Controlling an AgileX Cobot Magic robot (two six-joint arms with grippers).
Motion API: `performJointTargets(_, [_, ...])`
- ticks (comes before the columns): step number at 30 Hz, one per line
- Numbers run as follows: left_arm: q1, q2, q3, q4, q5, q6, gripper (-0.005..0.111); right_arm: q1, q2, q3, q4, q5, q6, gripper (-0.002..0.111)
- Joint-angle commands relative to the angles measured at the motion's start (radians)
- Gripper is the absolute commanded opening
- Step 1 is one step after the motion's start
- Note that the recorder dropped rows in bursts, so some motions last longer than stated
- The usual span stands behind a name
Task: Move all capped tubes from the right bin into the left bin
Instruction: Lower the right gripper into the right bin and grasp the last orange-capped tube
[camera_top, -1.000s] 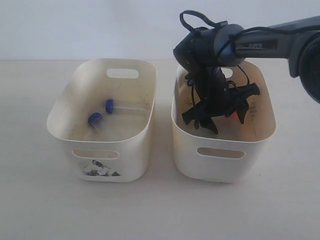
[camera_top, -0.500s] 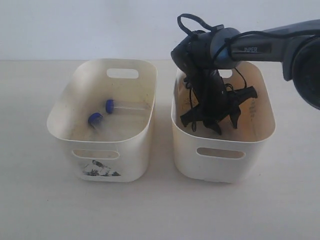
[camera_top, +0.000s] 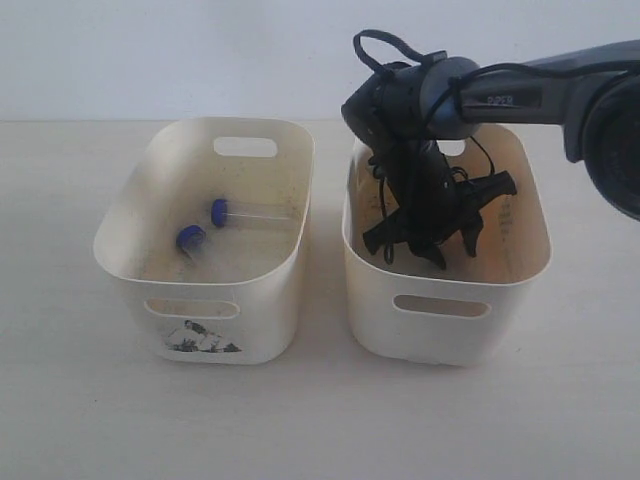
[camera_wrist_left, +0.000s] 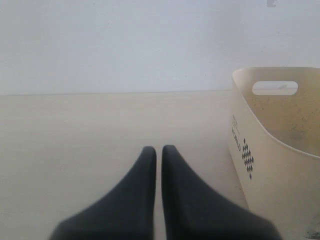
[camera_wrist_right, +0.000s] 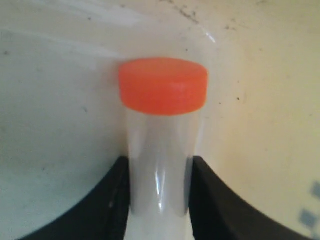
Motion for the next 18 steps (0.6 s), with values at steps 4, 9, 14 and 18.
performJointTargets(4, [0.002, -0.003, -0.003, 0.002, -0.010, -0.007, 0.004, -0.012, 0.070, 0.030, 0.053, -0.038, -0.022, 0.000])
performJointTargets(9, [0.002, -0.003, -0.003, 0.002, -0.010, -0.007, 0.004, -0.012, 0.058, 0.012, 0.119, -0.038, -0.079, 0.000])
performJointTargets(14, [0.002, -0.003, -0.003, 0.002, -0.010, -0.007, 0.004, 0.008, -0.013, -0.021, 0.152, -0.038, -0.139, 0.000])
performJointTargets(18, [0.002, -0.003, -0.003, 0.002, -0.010, -0.007, 0.004, 0.021, -0.109, -0.025, 0.157, -0.038, -0.179, 0.000])
